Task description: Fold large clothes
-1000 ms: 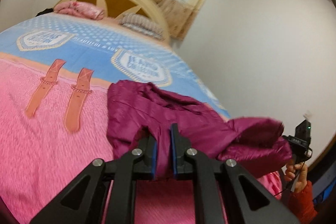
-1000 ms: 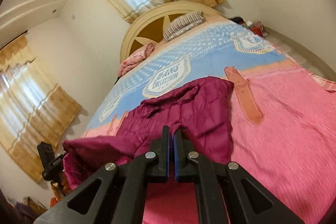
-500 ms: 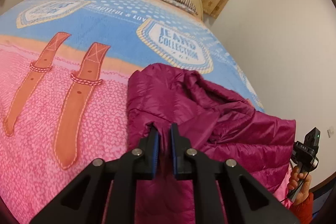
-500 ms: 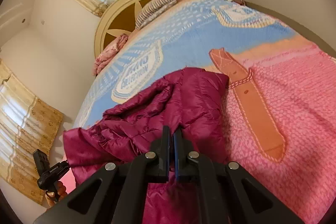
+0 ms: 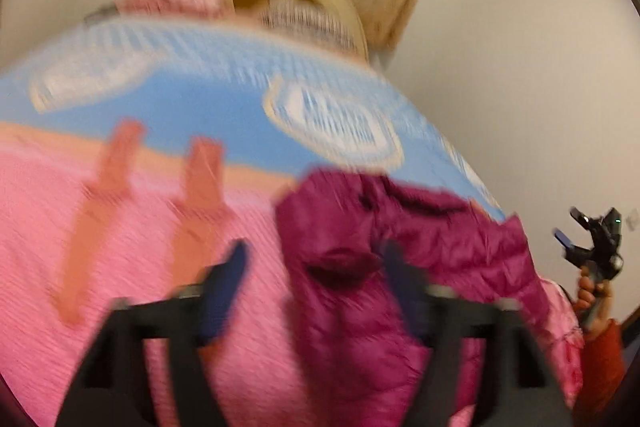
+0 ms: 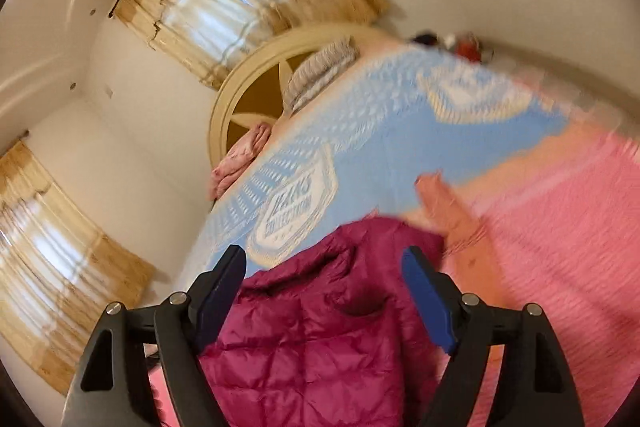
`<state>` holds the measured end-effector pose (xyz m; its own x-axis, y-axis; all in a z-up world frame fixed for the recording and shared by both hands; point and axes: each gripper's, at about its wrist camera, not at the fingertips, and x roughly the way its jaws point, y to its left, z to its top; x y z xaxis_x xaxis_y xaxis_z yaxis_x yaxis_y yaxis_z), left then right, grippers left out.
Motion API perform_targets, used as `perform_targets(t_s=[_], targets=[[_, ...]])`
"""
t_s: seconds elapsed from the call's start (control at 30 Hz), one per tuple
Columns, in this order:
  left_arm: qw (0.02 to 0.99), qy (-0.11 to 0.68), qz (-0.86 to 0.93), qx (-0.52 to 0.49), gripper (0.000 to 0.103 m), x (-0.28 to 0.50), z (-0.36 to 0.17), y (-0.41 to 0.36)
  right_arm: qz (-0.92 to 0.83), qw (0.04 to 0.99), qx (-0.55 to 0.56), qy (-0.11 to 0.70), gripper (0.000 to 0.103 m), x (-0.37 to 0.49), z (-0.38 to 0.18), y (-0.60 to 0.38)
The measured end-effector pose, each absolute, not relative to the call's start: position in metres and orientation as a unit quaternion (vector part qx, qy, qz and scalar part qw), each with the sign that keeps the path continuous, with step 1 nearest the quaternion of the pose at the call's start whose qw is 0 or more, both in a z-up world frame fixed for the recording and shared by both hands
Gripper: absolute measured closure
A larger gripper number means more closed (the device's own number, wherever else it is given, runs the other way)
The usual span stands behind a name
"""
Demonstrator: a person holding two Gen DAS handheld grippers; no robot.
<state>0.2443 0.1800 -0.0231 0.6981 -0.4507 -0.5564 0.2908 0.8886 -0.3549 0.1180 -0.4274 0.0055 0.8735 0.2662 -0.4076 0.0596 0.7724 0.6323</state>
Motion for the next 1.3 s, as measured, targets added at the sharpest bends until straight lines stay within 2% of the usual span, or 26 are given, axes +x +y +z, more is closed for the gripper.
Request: perform_targets(t_s=[0.1, 0.2, 0.27, 0.47, 0.5, 0.53, 0.6, 0.63, 0.67, 0.73, 0.77, 0.8, 1.07, 1.3], targets=[[0.921, 0.294, -0.224, -0.122, 0.011, 0.232, -0.017, 0.190, 0.058, 0.925, 0.235, 0.293, 0.023, 0.121, -0.001, -0.401], [0.915, 0.308, -0.238, -0.107, 0.011, 0.235, -0.026, 0.179, 0.049, 0.928, 0.136, 0.343, 0.023, 0.139, -0.019, -0.365], [0.904, 0.331, -0.255, -0.087, 0.011, 0.240, -0.037, 0.163, 0.048, 0.933, 0.077, 0.349, 0.023, 0.149, -0.027, -0.344], [0.893, 0.362, -0.264, 0.040, 0.011, 0.251, -0.061, 0.106, 0.062, 0.918, -0.065, 0.386, 0.023, 0.185, -0.053, -0.300], [0.894, 0.363, -0.256, 0.053, 0.011, 0.255, -0.064, 0.100, 0.059, 0.915, -0.073, 0.393, 0.027, 0.189, -0.058, -0.298], [0.895, 0.364, -0.254, 0.055, 0.011, 0.259, -0.064, 0.098, 0.061, 0.913, -0.075, 0.397, 0.046, 0.191, -0.061, -0.297], [0.894, 0.366, -0.256, 0.032, 0.011, 0.269, -0.065, 0.100, 0.065, 0.907, -0.065, 0.410, 0.075, 0.194, -0.066, -0.297], [0.894, 0.368, -0.257, 0.013, 0.011, 0.274, -0.065, 0.102, 0.063, 0.907, -0.061, 0.412, 0.082, 0.193, -0.066, -0.297], [0.893, 0.370, -0.257, -0.002, 0.014, 0.278, -0.067, 0.106, 0.060, 0.909, -0.060, 0.407, 0.084, 0.190, -0.067, -0.297], [0.889, 0.372, -0.263, -0.049, 0.044, 0.282, -0.069, 0.115, 0.044, 0.915, -0.063, 0.396, 0.093, 0.185, -0.067, -0.296], [0.885, 0.378, -0.265, -0.062, 0.082, 0.282, -0.071, 0.117, 0.039, 0.918, -0.059, 0.389, 0.094, 0.181, -0.065, -0.295], [0.881, 0.386, -0.264, -0.074, 0.093, 0.282, -0.074, 0.119, 0.033, 0.924, -0.050, 0.377, 0.095, 0.173, -0.060, -0.297], [0.907, 0.323, -0.257, -0.078, 0.094, 0.223, -0.048, 0.120, -0.013, 0.960, -0.017, 0.280, 0.096, 0.110, -0.011, -0.293], [0.930, 0.288, -0.207, -0.091, 0.094, 0.257, 0.011, 0.115, -0.046, 0.978, -0.021, 0.204, 0.096, 0.128, 0.052, -0.291]])
